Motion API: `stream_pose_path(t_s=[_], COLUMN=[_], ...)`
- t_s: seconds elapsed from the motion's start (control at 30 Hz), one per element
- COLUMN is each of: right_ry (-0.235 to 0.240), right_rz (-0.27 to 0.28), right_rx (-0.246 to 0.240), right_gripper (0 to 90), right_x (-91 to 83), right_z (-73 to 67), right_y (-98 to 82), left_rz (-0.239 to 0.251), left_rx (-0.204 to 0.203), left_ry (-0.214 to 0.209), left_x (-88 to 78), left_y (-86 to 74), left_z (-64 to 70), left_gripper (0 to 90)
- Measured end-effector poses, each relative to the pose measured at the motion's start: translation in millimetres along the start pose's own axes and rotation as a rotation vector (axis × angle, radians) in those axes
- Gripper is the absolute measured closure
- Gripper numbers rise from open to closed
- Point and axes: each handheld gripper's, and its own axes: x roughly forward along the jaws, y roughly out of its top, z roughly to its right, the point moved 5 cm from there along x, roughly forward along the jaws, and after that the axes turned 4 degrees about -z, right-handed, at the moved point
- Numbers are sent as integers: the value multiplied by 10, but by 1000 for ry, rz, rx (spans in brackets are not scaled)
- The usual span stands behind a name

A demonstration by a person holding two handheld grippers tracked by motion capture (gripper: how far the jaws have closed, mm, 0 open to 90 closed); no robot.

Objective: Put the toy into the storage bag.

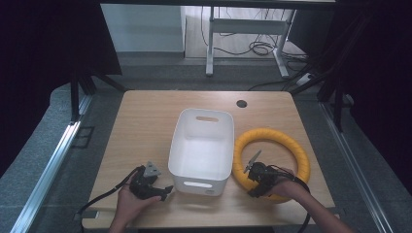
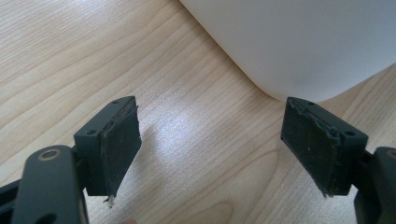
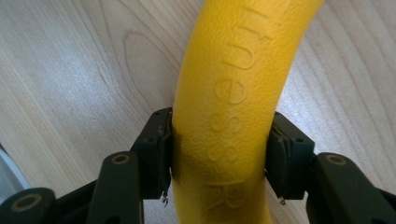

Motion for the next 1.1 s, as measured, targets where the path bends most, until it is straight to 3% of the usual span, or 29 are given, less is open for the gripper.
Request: stream_pose_path(t_s=[0.17,0.4,0.77,0.93,1.1], right_ry=[20,63,176,195,215], right_rz=[-5,37,226,281,369], right_rx=[10,28,96,112,143], right_gripper=[501,507,509,509,508], right_x=[-6,-39,-325,-418,-559], right_z=[13,47,183,221,284], right_y=[3,-19,-33,-42,-64], left_rz=[0,0,0,1,3], left_rx=[-1,0,0,-2,-5], left_ry=[-1,1,0,1,2], left_x=[0,-1,2,4,8], left_y=[0,1,1,1,2], left_z=[2,-2,-1,-1,2], left_gripper=[199,199,199,198,199])
